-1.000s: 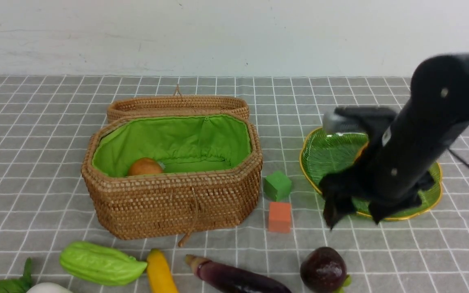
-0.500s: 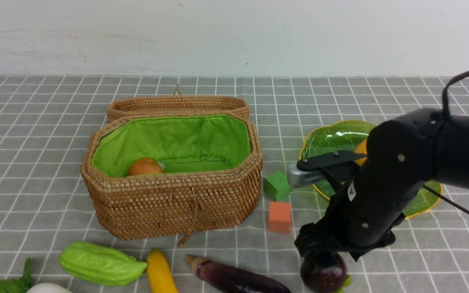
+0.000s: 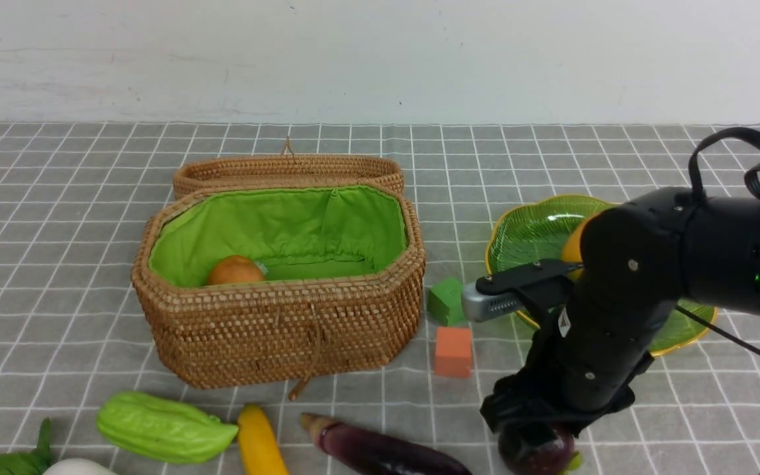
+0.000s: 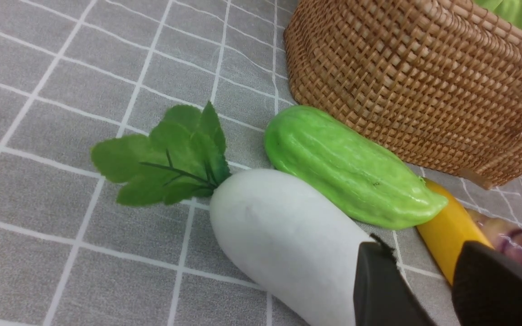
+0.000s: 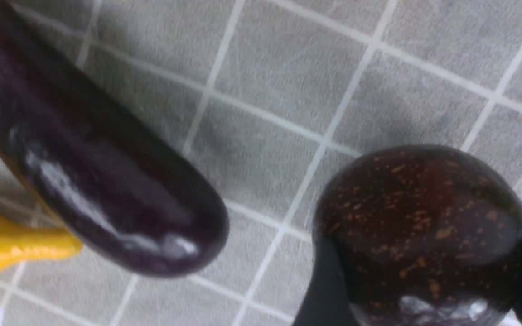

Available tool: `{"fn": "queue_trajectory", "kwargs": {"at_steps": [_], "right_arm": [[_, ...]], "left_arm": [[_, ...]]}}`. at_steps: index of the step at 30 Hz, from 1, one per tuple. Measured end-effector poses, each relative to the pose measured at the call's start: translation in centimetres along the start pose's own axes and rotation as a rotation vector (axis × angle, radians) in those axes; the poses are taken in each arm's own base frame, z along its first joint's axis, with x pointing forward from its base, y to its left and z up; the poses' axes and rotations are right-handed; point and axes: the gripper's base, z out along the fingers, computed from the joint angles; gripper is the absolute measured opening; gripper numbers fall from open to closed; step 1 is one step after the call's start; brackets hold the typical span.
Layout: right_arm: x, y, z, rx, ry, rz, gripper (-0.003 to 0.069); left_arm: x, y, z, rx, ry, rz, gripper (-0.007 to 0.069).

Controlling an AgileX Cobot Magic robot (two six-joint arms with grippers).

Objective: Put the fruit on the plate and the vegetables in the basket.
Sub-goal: Use the right arm to grab a mangosteen and put it into the right plate

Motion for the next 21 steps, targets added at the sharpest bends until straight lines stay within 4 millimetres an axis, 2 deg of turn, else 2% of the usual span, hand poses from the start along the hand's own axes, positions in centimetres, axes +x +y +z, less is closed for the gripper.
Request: {"fn": "queue_trajectory", "kwargs": {"at_steps": [9, 10, 11, 12, 13, 14, 15, 17, 19, 21], "right_arm": [[0.1, -1.8, -0.8, -0.006, 0.026, 0.011, 0.0481], [0.0, -2.1, -1.1, -0.009, 0.017, 0.017, 0.0456], [-0.4, -2.6, -1.8, -0.011, -0.01, 0.038, 0.0358], [-0.7, -3.1, -2.5, -0.013, -0.036, 0.057, 0.022], [-1.1, -3.6, -3.2, -0.014, -0.062, 0.075, 0.0118], [-1.2, -3.7, -3.3, -0.013, -0.068, 0.078, 0.0102], [-2.1, -4.6, -4.5, -0.015, -0.123, 0.089, 0.0019], [-2.6, -5.5, -5.2, -0.014, -0.159, 0.102, -0.0007], [-4.4, -7.6, -6.9, -0.005, -0.252, 0.137, -0.0018], [-5.3, -8.8, -7.5, -0.013, -0.289, 0.17, -0.0018]], "left_arm": [[0.0, 0.0, 0.0, 0.0, 0.0, 0.0, 0.0239], [0.0, 0.0, 0.0, 0.0, 0.0, 0.0, 0.0239], [0.0, 0.0, 0.0, 0.0, 0.0, 0.0, 0.0239], [0.0, 0.0, 0.0, 0.0, 0.0, 0.0, 0.0239], [0.0, 0.0, 0.0, 0.0, 0.0, 0.0, 0.0239], [0.0, 0.0, 0.0, 0.0, 0.0, 0.0, 0.0239], [0.0, 0.0, 0.0, 0.0, 0.0, 0.0, 0.0239], [0.0, 0.0, 0.0, 0.0, 0.0, 0.0, 0.0239], [0.0, 0.0, 0.0, 0.0, 0.0, 0.0, 0.0239], [0.0, 0.0, 0.0, 0.0, 0.0, 0.0, 0.0239]]}}
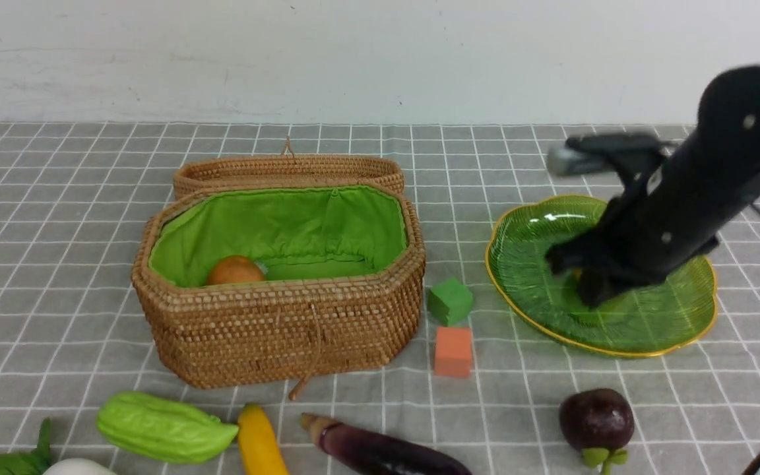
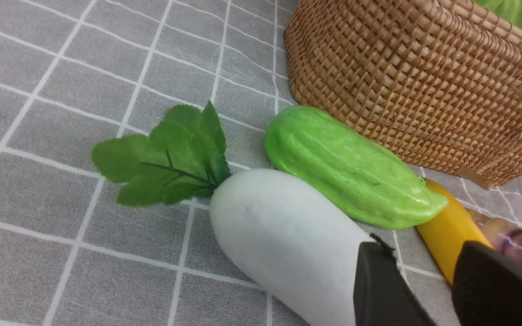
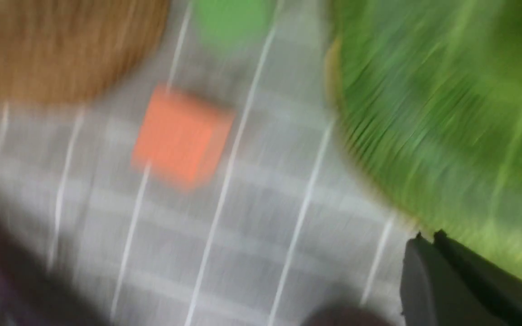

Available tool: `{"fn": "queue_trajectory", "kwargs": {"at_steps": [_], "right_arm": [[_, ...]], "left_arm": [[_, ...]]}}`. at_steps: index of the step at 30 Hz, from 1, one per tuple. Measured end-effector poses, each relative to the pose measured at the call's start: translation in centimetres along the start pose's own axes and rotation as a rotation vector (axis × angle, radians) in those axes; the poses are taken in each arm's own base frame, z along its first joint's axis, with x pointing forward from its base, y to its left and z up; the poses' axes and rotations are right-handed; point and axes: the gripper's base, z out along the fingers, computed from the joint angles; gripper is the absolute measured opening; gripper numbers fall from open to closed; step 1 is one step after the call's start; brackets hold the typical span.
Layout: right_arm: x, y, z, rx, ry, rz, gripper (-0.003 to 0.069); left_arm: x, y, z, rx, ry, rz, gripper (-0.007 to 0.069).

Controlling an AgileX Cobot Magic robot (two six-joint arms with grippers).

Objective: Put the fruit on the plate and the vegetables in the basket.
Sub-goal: Use the right arm to grab a mangosteen and put it into the right plate

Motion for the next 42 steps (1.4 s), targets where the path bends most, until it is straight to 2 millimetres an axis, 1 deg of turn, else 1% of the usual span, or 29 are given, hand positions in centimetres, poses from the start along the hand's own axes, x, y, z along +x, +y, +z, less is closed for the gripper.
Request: {"fn": "queue_trajectory", "kwargs": {"at_steps": [1, 3, 5, 7, 8, 11, 12, 13, 14, 15, 16, 17, 19, 21, 22, 26, 27, 30, 33, 34, 36, 38, 39, 40, 42], "right_arm": [[-0.4, -0.5, 0.0, -0.003, -0.007, 0.014, -0.0018], [-0.6, -1.1, -0.1, -0.004, 0.013, 0.007, -0.001], [-0.1, -1.0, -0.7, -0.015, 0.065, -0.003, 0.0022], [0.5, -0.8, -1.5, -0.027, 0.075, 0.0, 0.0072], [0.6, -0.7, -1.7, -0.03, 0.077, 0.002, 0.008], [2.5, 0.6, -2.8, -0.065, 0.082, 0.002, 0.0239], [3.7, 1.4, -2.8, -0.082, 0.103, -0.014, 0.0332], [3.9, 1.5, -2.8, -0.084, 0.107, -0.019, 0.0347], [5.3, 2.6, -2.4, -0.098, 0.135, -0.053, 0.0468], [5.8, 3.1, -2.2, -0.104, 0.144, -0.072, 0.0528], [6.1, 3.3, -2.0, -0.104, 0.15, -0.08, 0.0543], [6.9, 3.9, -1.3, -0.097, 0.168, -0.113, 0.0626], [7.7, 4.3, -0.4, -0.073, 0.192, -0.143, 0.0667], [8.0, 4.3, 0.2, -0.056, 0.199, -0.143, 0.0672], [8.2, 4.1, 1.1, -0.025, 0.204, -0.139, 0.0671], [8.2, 3.4, 3.4, 0.03, 0.232, -0.141, 0.0658], [8.2, 3.3, 3.6, 0.033, 0.235, -0.142, 0.0657], [8.4, 3.1, 5.2, 0.044, 0.275, -0.137, 0.0647], [8.6, 2.9, 6.5, 0.054, 0.311, -0.138, 0.0624], [8.7, 2.8, 6.8, 0.059, 0.319, -0.142, 0.0596], [8.7, 2.8, 6.8, 0.059, 0.316, -0.143, 0.0568], [8.5, 2.9, 6.7, 0.058, 0.31, -0.143, 0.0568], [8.2, 3.0, 6.0, 0.058, 0.287, -0.148, 0.0568], [8.1, 3.0, 5.9, 0.058, 0.281, -0.15, 0.0568], [6.9, 3.4, 4.2, 0.049, 0.211, -0.155, 0.0568]], "left_arm": [[0.0, 0.0, 0.0, 0.0, 0.0, 0.0, 0.0239], [0.0, 0.0, 0.0, 0.0, 0.0, 0.0, 0.0239], [0.0, 0.0, 0.0, 0.0, 0.0, 0.0, 0.0239], [0.0, 0.0, 0.0, 0.0, 0.0, 0.0, 0.0239], [0.0, 0.0, 0.0, 0.0, 0.0, 0.0, 0.0239], [0.0, 0.0, 0.0, 0.0, 0.0, 0.0, 0.0239], [0.0, 0.0, 0.0, 0.0, 0.0, 0.0, 0.0239], [0.0, 0.0, 0.0, 0.0, 0.0, 0.0, 0.0239], [0.0, 0.0, 0.0, 0.0, 0.0, 0.0, 0.0239], [0.0, 0.0, 0.0, 0.0, 0.0, 0.0, 0.0239], [0.0, 0.0, 0.0, 0.0, 0.0, 0.0, 0.0239], [0.0, 0.0, 0.0, 0.0, 0.0, 0.0, 0.0239], [0.0, 0.0, 0.0, 0.0, 0.0, 0.0, 0.0239], [0.0, 0.0, 0.0, 0.0, 0.0, 0.0, 0.0239], [0.0, 0.0, 0.0, 0.0, 0.0, 0.0, 0.0239], [0.0, 0.0, 0.0, 0.0, 0.0, 0.0, 0.0239], [0.0, 0.0, 0.0, 0.0, 0.0, 0.0, 0.0239], [0.0, 0.0, 0.0, 0.0, 0.0, 0.0, 0.0239], [0.0, 0.0, 0.0, 0.0, 0.0, 0.0, 0.0239], [0.0, 0.0, 0.0, 0.0, 0.0, 0.0, 0.0239], [0.0, 0.0, 0.0, 0.0, 0.0, 0.0, 0.0239], [0.0, 0.0, 0.0, 0.0, 0.0, 0.0, 0.0239], [0.0, 0.0, 0.0, 0.0, 0.0, 0.0, 0.0239], [0.0, 0.0, 0.0, 0.0, 0.0, 0.0, 0.0239], [0.0, 0.0, 0.0, 0.0, 0.0, 0.0, 0.0239]]}}
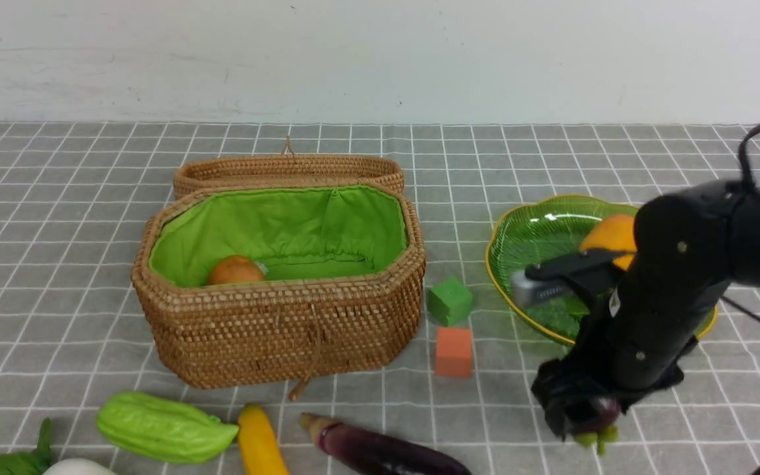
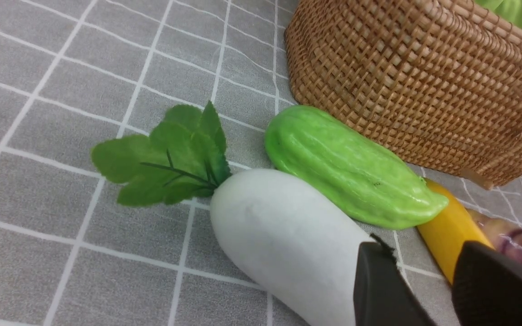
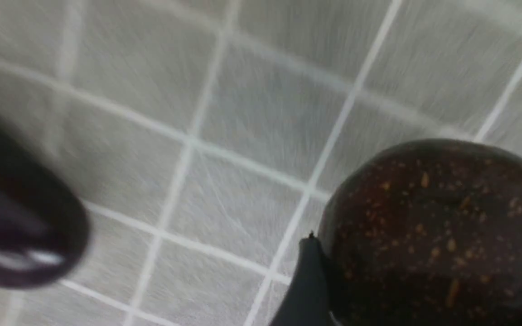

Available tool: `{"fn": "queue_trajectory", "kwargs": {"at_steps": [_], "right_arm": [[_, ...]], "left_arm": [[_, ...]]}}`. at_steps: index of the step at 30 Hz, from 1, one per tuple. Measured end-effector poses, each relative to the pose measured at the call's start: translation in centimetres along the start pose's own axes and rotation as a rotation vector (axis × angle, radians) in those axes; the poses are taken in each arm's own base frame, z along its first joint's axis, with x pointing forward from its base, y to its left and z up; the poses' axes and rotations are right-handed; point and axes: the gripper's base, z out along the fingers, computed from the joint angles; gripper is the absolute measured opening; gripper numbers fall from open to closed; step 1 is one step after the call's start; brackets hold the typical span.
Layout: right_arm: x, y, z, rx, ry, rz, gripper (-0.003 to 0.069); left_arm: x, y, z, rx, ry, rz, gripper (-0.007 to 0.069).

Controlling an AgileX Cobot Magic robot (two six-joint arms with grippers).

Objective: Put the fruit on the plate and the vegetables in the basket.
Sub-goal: Use the right arm to grab a mangosteen and put it into the right plate

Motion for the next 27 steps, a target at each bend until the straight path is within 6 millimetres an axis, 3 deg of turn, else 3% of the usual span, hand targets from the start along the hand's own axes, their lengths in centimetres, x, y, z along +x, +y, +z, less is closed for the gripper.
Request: {"fn": "queue_trajectory", "kwargs": {"at_steps": [6, 10, 12, 16, 17, 19, 21, 24, 27], "right_arm": [[-3.8, -1.5, -5.9, -0.028, -0.172, 0.073, 0.0568], [-7.0, -4.3, -7.0, -0.032, -0.252, 0.157, 0.0568], [-8.8, -5.6, -6.3, -0.047, -0.278, 0.2, 0.0568], [-11.3, -7.2, -2.6, -0.07, -0.257, 0.265, 0.0568], [-11.5, -7.3, -2.5, -0.07, -0.259, 0.27, 0.0568], [-12.5, -7.8, 0.4, -0.07, -0.22, 0.313, 0.0568], [-12.8, -8.1, 1.6, -0.069, -0.203, 0.336, 0.0568], [-12.9, -8.3, 2.2, -0.059, -0.196, 0.362, 0.0581], [-13.0, -8.3, 2.1, -0.055, -0.205, 0.388, 0.0669]], "left_arm": [[0.0, 0.0, 0.0, 0.0, 0.0, 0.0, 0.0239], [0.0, 0.0, 0.0, 0.0, 0.0, 0.0, 0.0239], [0.0, 0.0, 0.0, 0.0, 0.0, 0.0, 0.0239], [0.0, 0.0, 0.0, 0.0, 0.0, 0.0, 0.0239], [0.0, 0.0, 0.0, 0.0, 0.0, 0.0, 0.0239], [0.0, 0.0, 0.0, 0.0, 0.0, 0.0, 0.0239], [0.0, 0.0, 0.0, 0.0, 0.0, 0.0, 0.0239], [0.0, 0.0, 0.0, 0.0, 0.0, 0.0, 0.0239], [0.0, 0.0, 0.0, 0.0, 0.0, 0.0, 0.0239]]}}
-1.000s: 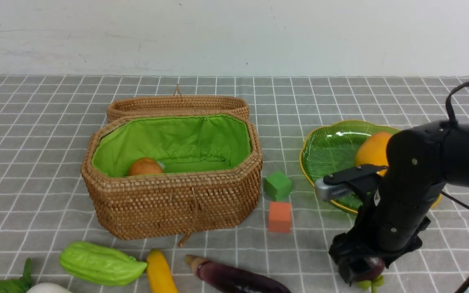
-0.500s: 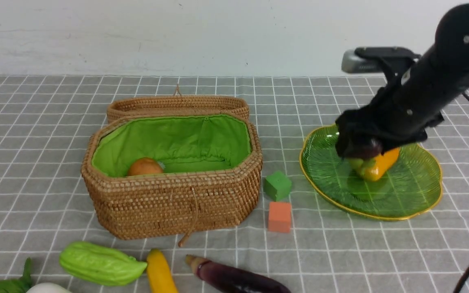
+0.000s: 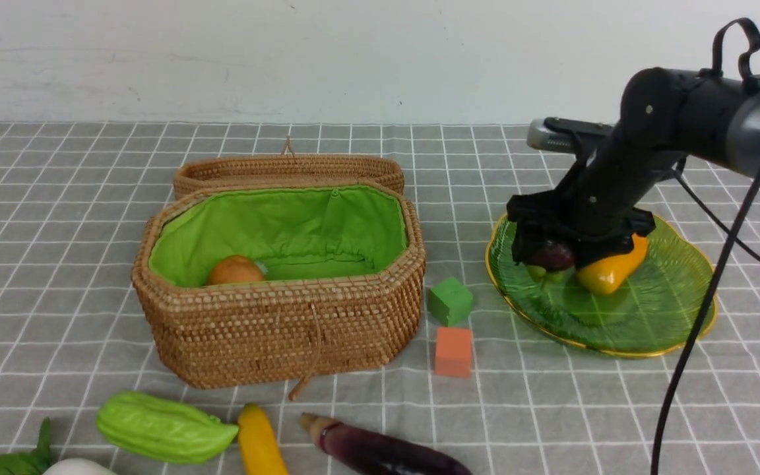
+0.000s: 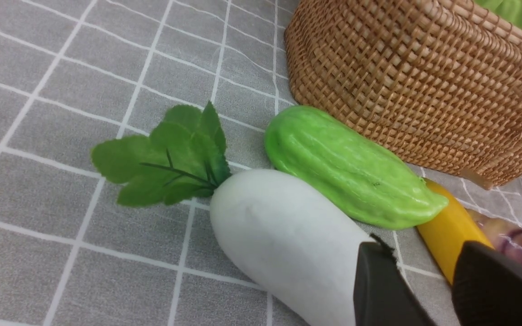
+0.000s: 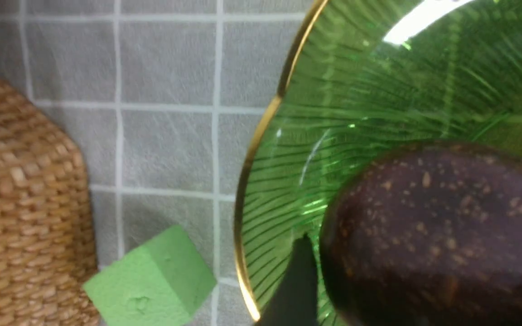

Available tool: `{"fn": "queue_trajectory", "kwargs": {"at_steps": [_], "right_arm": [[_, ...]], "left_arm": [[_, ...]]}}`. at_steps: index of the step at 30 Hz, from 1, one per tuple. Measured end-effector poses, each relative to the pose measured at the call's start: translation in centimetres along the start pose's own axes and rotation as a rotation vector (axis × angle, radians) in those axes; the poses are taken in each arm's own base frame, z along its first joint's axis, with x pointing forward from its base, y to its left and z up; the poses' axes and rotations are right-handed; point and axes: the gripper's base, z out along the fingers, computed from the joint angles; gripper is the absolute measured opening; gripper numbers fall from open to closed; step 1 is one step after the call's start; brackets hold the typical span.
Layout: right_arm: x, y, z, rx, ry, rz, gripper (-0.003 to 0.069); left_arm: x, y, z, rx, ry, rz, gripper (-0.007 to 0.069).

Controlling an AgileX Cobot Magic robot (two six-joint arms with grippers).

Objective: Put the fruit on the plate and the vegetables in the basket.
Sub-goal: Use the right arm to grab a mangosteen and put it into the right plate, then take a daikon with your left arm and place it on the basket on the left.

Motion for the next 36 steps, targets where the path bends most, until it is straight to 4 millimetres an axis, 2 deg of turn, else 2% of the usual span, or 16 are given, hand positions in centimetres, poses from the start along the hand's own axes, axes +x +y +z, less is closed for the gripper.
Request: {"fn": "queue_trajectory", "kwargs": {"at_steps": [6, 11, 12, 13, 14, 17, 22, 24, 25, 26, 28, 30, 32, 33, 34, 36], "right_arm": [[0.4, -0.1, -0.8, 0.03, 0.038, -0.005, 0.0661], [0.6, 0.0, -5.1, 0.084, 0.026, 0.036, 0.0573], [0.8, 0.2, -7.5, 0.099, 0.007, 0.034, 0.0524], [0.8, 0.3, -8.1, 0.098, -0.003, 0.032, 0.051], [1.1, 0.6, -10.6, 0.1, -0.033, 0.021, 0.0462], [2.2, 1.4, -16.0, 0.084, -0.1, 0.003, 0.0309], [5.9, 2.5, -24.6, 0.066, -0.226, -0.042, 0.0025], [8.1, 2.4, -26.6, 0.07, -0.253, -0.055, -0.0013], [8.2, 2.4, -27.0, 0.072, -0.263, -0.058, -0.0015], [10.2, 2.1, -28.1, 0.069, -0.28, -0.064, -0.0018], [13.0, 1.3, -28.8, 0.071, -0.33, -0.076, -0.0018], [14.5, 0.8, -28.7, 0.07, -0.352, -0.081, -0.0018], [16.8, -0.2, -28.0, 0.069, -0.417, -0.096, -0.0018], [18.4, -1.0, -26.7, 0.079, -0.435, -0.108, -0.0018], [18.8, -1.1, -26.8, 0.077, -0.449, -0.111, -0.0018], [21.1, -2.3, -25.0, 0.08, -0.515, -0.138, -0.0018]], "left_arm": [[0.0, 0.0, 0.0, 0.0, 0.0, 0.0, 0.0239], [0.0, 0.0, 0.0, 0.0, 0.0, 0.0, 0.0239], [0.0, 0.0, 0.0, 0.0, 0.0, 0.0, 0.0239], [0.0, 0.0, 0.0, 0.0, 0.0, 0.0, 0.0239], [0.0, 0.0, 0.0, 0.0, 0.0, 0.0, 0.0239], [0.0, 0.0, 0.0, 0.0, 0.0, 0.0, 0.0239], [0.0, 0.0, 0.0, 0.0, 0.0, 0.0, 0.0239], [0.0, 0.0, 0.0, 0.0, 0.0, 0.0, 0.0239], [0.0, 0.0, 0.0, 0.0, 0.0, 0.0, 0.0239], [0.0, 0.0, 0.0, 0.0, 0.0, 0.0, 0.0239], [0.0, 0.0, 0.0, 0.0, 0.0, 0.0, 0.0239], [0.0, 0.0, 0.0, 0.0, 0.0, 0.0, 0.0239], [0.0, 0.0, 0.0, 0.0, 0.0, 0.0, 0.0239], [0.0, 0.0, 0.0, 0.0, 0.0, 0.0, 0.0239], [0.0, 0.0, 0.0, 0.0, 0.0, 0.0, 0.0239], [0.0, 0.0, 0.0, 0.0, 0.0, 0.0, 0.0239]]}}
